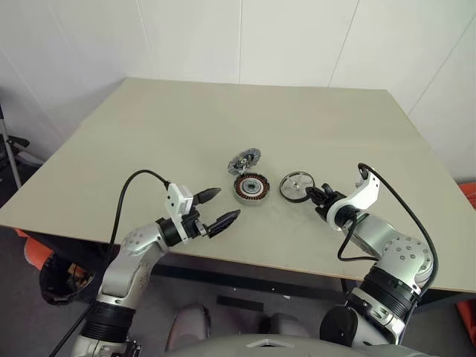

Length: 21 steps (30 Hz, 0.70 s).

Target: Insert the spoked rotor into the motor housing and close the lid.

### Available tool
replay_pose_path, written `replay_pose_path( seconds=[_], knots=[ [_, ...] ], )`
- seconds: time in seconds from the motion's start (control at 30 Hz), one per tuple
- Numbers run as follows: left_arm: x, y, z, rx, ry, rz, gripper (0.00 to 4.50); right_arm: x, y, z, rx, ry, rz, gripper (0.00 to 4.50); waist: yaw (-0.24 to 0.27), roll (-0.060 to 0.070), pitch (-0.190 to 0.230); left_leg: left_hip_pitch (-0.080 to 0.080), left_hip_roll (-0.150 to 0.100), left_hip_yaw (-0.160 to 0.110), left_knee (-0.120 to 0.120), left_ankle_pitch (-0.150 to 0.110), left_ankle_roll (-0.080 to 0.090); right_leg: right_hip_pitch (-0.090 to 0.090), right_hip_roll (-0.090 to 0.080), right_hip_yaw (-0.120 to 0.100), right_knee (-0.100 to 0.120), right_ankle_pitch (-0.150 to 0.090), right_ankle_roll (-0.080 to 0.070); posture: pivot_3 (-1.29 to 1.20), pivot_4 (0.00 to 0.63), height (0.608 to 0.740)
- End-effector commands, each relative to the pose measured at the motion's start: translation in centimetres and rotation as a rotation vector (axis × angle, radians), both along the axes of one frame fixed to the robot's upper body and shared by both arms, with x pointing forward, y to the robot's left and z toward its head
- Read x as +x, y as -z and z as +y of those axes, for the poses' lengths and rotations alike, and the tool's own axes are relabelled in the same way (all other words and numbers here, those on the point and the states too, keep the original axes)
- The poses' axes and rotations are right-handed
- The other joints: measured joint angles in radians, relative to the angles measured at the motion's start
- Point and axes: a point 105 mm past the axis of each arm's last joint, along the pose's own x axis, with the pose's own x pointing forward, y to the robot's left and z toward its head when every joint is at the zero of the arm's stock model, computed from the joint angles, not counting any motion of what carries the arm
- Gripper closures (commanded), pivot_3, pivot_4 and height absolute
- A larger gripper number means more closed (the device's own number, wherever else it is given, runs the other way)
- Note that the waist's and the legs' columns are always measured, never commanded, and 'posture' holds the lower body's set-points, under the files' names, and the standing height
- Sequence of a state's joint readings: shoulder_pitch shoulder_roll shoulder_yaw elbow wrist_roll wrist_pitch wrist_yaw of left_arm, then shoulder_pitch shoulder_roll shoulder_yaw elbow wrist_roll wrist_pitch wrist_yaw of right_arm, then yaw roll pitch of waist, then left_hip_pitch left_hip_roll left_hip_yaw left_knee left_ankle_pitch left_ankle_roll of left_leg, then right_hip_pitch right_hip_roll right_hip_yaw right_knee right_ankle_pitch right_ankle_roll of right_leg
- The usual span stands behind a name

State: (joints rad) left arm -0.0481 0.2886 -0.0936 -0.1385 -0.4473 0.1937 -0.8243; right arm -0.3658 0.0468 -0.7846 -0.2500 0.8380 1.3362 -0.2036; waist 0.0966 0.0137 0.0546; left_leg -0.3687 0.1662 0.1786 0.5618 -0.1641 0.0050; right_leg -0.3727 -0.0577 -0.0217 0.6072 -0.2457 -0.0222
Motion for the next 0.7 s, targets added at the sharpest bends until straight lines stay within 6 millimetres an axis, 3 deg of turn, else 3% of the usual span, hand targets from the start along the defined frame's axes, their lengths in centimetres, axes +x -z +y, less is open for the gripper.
replay_pose_path(
  seconds=[0.03,0.23,0.5,0.7],
  knots=[
    [0.1,-1.3,-0.1,-0.010,0.007,-0.055,0.00,0.1,-1.6,0.4,0.086,0.015,-0.080,4.19,0.000,0.000,0.000,0.000,0.000,0.000,0.000,0.000,0.000,0.000,0.000,0.000,0.000,0.000,0.000,0.00,0.000,0.740],
    [0.3,-1.5,-0.4,-0.010,0.009,-0.053,0.00,-0.4,-4.3,1.2,0.329,0.006,-0.219,4.19,0.000,0.001,0.000,-0.001,0.000,0.000,0.000,0.000,0.000,-0.001,0.000,0.000,0.000,0.000,0.000,0.00,0.000,0.740],
    [0.4,-1.9,-0.8,-0.011,0.016,-0.054,0.00,-2.8,-4.0,5.1,0.419,-0.216,-0.158,4.19,-0.002,0.001,0.000,-0.001,0.000,0.000,0.000,0.000,0.000,-0.001,0.000,-0.001,0.000,0.000,0.000,0.00,0.000,0.740],
    [0.1,-2.0,-0.6,-0.011,0.007,-0.056,0.00,-2.5,-3.4,7.1,0.437,-0.280,-0.102,4.19,0.000,0.001,0.000,-0.001,0.000,0.000,0.001,0.000,0.001,0.000,0.000,-0.001,0.000,0.000,0.000,0.00,0.000,0.740]
  ],
)
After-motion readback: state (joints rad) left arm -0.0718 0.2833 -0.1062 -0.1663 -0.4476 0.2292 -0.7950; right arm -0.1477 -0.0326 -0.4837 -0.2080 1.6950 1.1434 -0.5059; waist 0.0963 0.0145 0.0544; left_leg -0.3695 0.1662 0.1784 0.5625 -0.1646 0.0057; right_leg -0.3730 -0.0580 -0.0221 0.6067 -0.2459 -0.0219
